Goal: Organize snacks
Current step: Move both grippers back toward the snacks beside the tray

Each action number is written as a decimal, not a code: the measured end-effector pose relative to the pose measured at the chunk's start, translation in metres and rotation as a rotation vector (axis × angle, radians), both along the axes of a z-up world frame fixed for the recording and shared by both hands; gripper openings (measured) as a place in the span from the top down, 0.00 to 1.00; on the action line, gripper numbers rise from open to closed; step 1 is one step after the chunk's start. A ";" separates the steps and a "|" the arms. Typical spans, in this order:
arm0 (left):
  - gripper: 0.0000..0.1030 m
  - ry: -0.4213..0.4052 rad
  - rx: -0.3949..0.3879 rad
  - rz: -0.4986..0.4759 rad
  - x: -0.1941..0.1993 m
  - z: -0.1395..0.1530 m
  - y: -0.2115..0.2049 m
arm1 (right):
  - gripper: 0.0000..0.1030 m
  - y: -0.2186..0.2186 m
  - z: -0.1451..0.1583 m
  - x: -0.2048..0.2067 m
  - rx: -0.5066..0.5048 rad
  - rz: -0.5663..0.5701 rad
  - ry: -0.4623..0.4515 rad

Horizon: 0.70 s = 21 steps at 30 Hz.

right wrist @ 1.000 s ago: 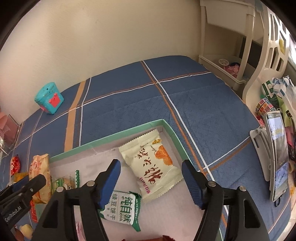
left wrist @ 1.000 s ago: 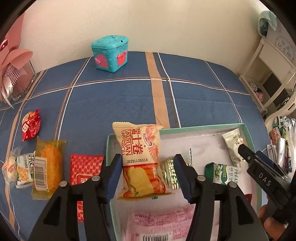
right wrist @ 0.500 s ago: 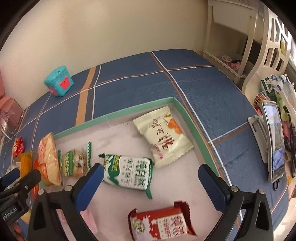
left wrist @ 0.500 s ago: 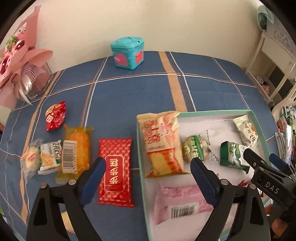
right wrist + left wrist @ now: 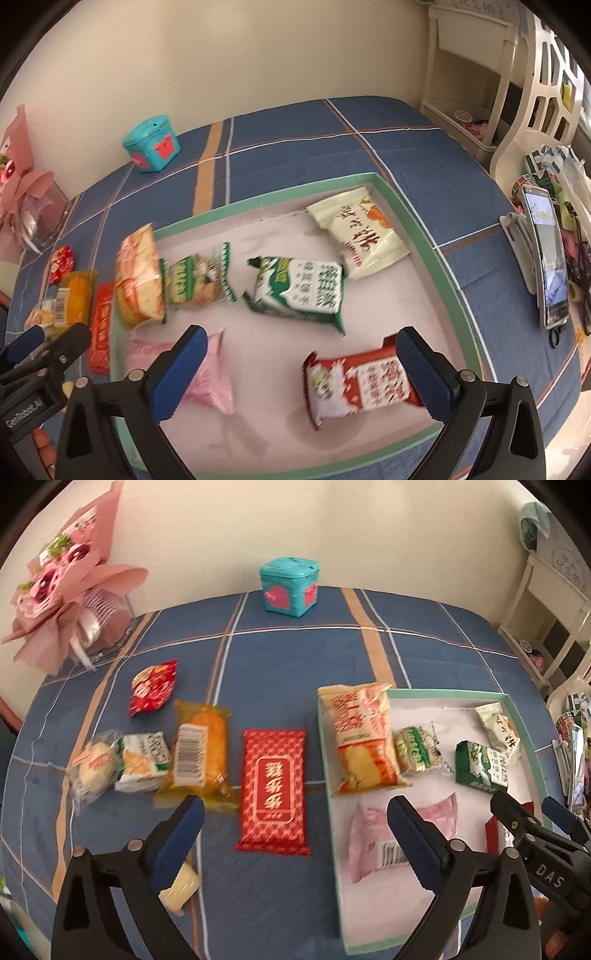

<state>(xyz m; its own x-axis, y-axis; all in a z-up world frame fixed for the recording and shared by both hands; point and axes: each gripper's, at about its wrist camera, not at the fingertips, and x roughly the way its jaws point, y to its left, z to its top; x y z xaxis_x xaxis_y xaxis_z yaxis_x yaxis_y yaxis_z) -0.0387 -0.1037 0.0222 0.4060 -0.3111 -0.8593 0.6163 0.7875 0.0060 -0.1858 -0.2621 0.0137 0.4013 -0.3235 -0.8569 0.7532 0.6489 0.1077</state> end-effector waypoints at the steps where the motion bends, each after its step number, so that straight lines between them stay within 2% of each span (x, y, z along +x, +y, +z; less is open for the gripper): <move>1: 0.04 0.003 -0.002 0.009 0.000 0.000 0.005 | 0.00 0.003 0.002 -0.001 0.000 0.003 -0.003; 10: 0.03 0.011 -0.030 0.058 -0.005 0.010 0.041 | 0.00 0.036 0.015 -0.006 0.009 0.042 -0.027; 21: 0.03 0.018 -0.007 0.120 -0.008 0.010 0.074 | 0.00 0.073 0.024 -0.006 -0.002 0.118 -0.033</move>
<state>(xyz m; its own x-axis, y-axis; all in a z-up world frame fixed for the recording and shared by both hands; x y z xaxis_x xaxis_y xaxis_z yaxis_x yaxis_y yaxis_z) -0.0469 -0.0296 0.0320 0.4255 -0.2674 -0.8645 0.5171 0.8558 -0.0102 -0.1915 -0.1889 0.0381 0.4650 -0.2735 -0.8420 0.6674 0.7332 0.1304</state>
